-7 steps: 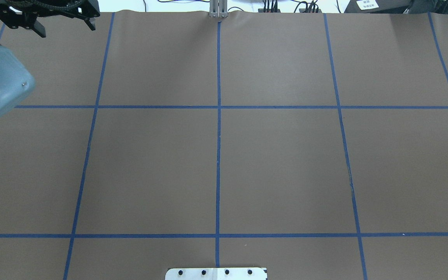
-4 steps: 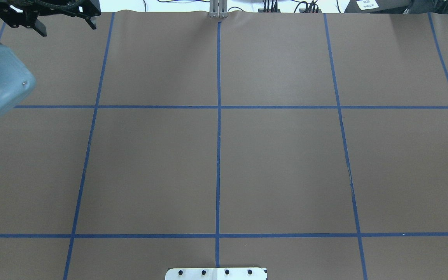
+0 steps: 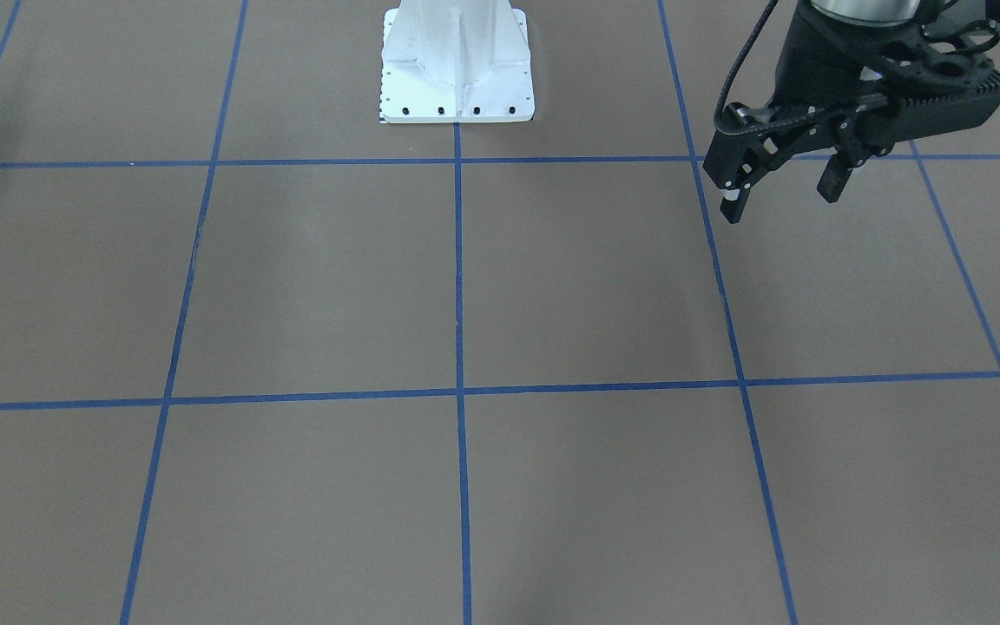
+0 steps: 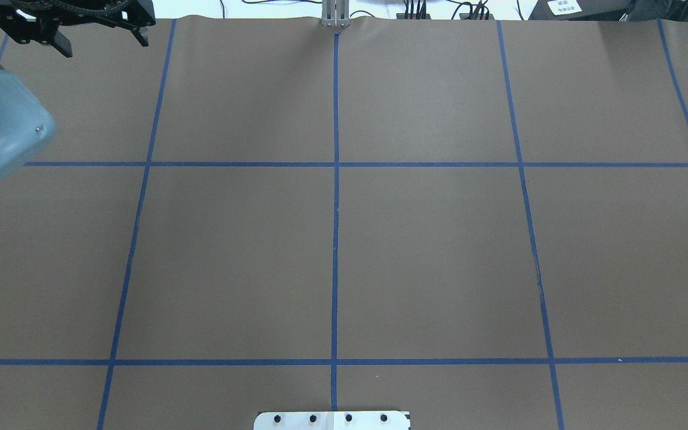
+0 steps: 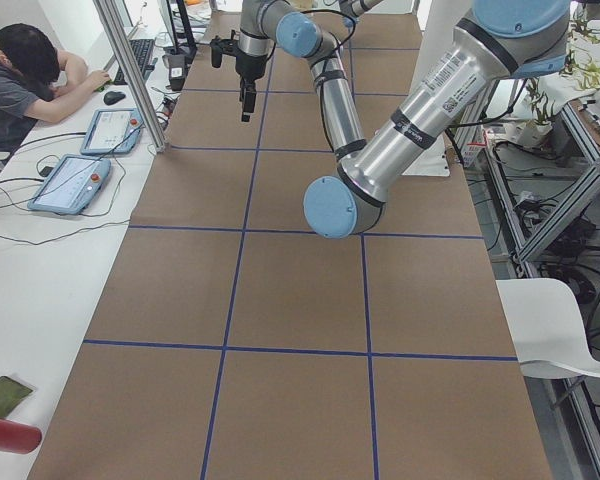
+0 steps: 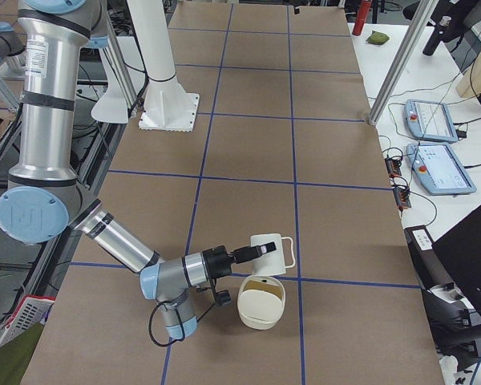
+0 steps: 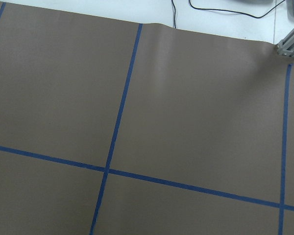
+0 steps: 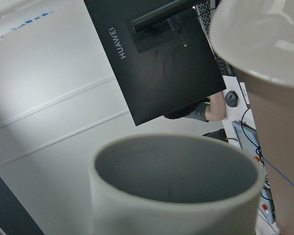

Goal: Left arm hands cup to right arm to dump lemon

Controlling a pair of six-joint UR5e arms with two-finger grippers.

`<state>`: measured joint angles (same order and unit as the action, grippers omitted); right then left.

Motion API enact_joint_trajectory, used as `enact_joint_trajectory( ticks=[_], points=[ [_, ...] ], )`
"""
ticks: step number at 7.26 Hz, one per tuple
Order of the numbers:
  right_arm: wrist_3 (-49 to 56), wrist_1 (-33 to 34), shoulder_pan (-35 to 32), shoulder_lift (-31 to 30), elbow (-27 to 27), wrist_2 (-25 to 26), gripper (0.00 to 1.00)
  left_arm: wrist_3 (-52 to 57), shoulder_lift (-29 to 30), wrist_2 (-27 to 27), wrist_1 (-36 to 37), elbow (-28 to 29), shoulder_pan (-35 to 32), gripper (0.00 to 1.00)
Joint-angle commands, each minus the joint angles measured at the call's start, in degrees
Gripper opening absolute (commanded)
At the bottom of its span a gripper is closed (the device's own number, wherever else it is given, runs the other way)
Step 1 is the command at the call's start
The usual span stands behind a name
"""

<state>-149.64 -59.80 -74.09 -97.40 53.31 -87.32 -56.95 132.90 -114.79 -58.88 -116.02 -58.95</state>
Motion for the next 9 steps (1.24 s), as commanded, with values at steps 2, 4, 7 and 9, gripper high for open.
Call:
enact_joint_trajectory(
  ticks=[2, 4, 7, 9],
  points=[
    [20.1, 0.1, 0.7, 1.0, 0.0, -2.1, 0.04, 0.0, -0.1, 0.0, -0.1, 0.1, 0.5, 1.0],
    [31.2, 0.4, 0.7, 0.9, 0.0, -5.5, 0.04, 0.0, -0.1, 0.0, -0.1, 0.1, 0.6, 1.0],
    [44.6, 7.1, 0.5, -0.1, 4.8, -9.7, 0.04, 0.1, -0.2, 0.0, -0.1, 0.0, 0.7, 1.0],
    [51.4, 14.1, 0.3, -1.0, 10.7, -13.0, 0.04, 0.0, -0.4, -0.4, -0.2, 0.1, 0.9, 1.0]
  ],
)
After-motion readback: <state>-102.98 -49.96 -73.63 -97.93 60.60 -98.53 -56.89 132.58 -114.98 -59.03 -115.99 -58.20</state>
